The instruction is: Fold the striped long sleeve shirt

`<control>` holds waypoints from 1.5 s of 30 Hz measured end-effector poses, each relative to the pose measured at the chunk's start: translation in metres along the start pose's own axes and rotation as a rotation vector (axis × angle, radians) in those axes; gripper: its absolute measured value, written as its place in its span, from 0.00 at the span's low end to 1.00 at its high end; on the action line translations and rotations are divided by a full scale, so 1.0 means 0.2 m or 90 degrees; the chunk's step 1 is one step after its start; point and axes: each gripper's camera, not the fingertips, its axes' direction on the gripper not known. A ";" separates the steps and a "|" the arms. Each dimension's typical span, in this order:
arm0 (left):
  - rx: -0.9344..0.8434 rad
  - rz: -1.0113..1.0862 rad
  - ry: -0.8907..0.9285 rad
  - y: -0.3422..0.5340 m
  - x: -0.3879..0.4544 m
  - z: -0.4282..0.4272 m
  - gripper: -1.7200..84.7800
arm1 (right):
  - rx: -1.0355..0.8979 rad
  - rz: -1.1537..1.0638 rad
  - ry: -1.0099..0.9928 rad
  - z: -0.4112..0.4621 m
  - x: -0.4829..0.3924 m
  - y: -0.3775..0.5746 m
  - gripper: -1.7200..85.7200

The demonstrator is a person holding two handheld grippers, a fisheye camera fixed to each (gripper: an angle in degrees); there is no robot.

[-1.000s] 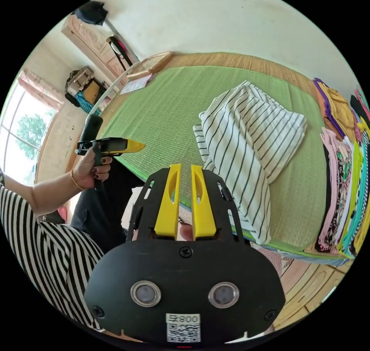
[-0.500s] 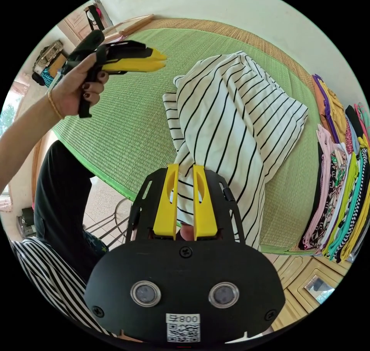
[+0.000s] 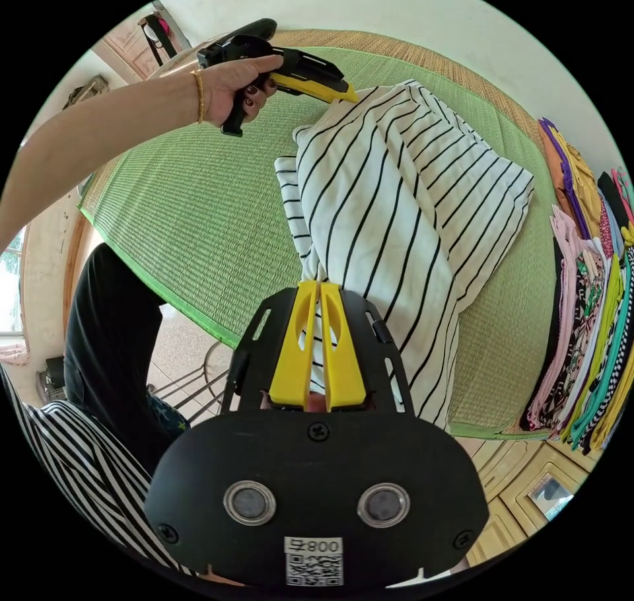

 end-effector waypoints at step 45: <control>0.543 0.618 0.129 3.29 1.18 -1.93 0.03 | 0.867 -0.079 0.185 -2.50 0.98 3.00 0.02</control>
